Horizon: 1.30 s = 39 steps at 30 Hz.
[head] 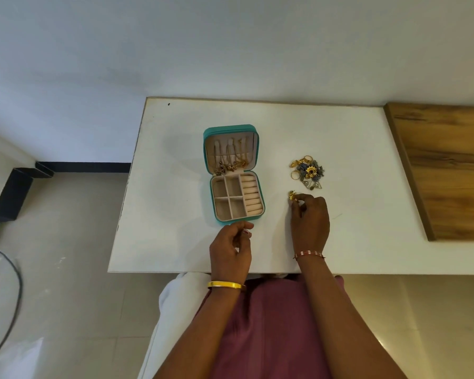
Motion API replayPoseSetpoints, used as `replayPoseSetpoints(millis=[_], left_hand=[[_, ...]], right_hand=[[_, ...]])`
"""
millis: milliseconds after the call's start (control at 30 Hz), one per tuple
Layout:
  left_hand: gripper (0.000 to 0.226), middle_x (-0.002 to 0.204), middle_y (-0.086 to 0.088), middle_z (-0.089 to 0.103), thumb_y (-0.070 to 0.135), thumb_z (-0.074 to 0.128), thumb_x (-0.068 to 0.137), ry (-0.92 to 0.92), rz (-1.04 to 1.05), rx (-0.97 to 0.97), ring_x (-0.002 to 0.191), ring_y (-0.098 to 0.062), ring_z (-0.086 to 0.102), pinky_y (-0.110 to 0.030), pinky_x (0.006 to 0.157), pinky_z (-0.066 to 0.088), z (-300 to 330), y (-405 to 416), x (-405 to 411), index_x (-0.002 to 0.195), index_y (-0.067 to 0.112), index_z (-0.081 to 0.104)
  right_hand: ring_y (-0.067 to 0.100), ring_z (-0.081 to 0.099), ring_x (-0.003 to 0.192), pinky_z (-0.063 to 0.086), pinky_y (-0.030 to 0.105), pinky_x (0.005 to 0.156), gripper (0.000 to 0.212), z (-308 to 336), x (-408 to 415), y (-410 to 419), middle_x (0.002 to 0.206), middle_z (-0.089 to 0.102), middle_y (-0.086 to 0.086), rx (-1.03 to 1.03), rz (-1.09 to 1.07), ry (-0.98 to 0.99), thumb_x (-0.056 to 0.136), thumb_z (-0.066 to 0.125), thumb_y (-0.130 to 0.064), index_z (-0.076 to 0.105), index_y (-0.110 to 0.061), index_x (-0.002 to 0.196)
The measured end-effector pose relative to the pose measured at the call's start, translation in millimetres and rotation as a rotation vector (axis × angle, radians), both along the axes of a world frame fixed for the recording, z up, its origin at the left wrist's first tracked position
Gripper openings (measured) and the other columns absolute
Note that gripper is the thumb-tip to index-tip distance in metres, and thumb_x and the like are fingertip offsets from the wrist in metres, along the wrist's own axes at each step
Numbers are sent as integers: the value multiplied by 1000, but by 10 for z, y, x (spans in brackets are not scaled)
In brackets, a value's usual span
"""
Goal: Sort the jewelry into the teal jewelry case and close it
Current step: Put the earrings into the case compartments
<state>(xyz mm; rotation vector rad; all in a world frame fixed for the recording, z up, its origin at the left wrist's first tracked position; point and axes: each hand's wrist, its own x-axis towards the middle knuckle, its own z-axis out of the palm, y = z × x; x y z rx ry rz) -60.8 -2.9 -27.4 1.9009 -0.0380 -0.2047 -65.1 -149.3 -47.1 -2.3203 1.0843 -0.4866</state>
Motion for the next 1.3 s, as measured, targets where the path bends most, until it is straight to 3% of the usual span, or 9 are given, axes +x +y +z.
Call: replayPoseSetpoints(millis=[200,267,400,567,667,833,1067,1200,1300], left_hand=[[18,84,11,62,2,55,85,17,-13,6,73,1,60,-2,67,43,22,25,-11,87,17,65],[21,86,7,63,3,54,85,52,-17,-13,77,-4,60,-6,71,46,42,22,-11,86,21,64],[20,88,-1,66,5,52,87,173,-20,-65,82,-14,63,-26,82,52,78,26,-12,95,18,66],[23,88,-2,67,15,50,91,261,9,-106,74,-8,65,-15,73,52,101,79,-9,109,11,64],[22,89,-2,67,14,52,89,277,27,-142,68,1,63,-8,67,50,109,109,20,105,8,66],[16,94,-13,68,9,59,84,332,88,-216,77,-17,65,-16,71,54,82,134,63,97,3,66],[15,94,-10,67,8,59,84,330,139,-242,80,-21,66,-20,71,56,64,147,95,96,5,66],[18,89,-8,67,1,60,81,311,174,-258,74,-12,64,-13,66,54,61,152,118,93,13,66],[19,89,-6,67,2,63,80,309,179,-236,73,-11,63,-17,73,54,66,158,118,97,7,68]], right_hand=[[22,55,74,39,23,65,16,72,-24,13,91,63,16,102,-35,-141,88,59,-13,66,0,94],[19,54,65,48,25,56,15,151,-58,56,82,63,13,323,-88,-239,88,58,-12,65,0,92],[14,53,56,46,16,42,12,337,-183,305,71,61,5,818,-115,-301,92,52,-12,62,-7,87],[14,56,57,47,21,45,17,530,-273,607,73,62,7,1133,-5,-315,93,48,-12,61,-9,83],[12,55,54,47,21,45,18,548,-295,710,72,61,8,1133,61,-269,93,49,-11,61,-11,79],[9,58,53,51,20,49,16,518,-277,724,73,64,5,1062,72,-225,91,51,-10,61,-14,79],[8,59,48,53,20,52,18,457,-267,732,72,65,9,1096,62,-239,89,52,-2,62,-11,77],[11,59,59,51,14,57,24,404,-271,732,76,64,8,932,141,-137,83,50,7,63,-11,76],[9,57,74,45,6,61,16,355,-283,755,86,64,1,734,205,-77,83,56,-1,65,-14,87]])
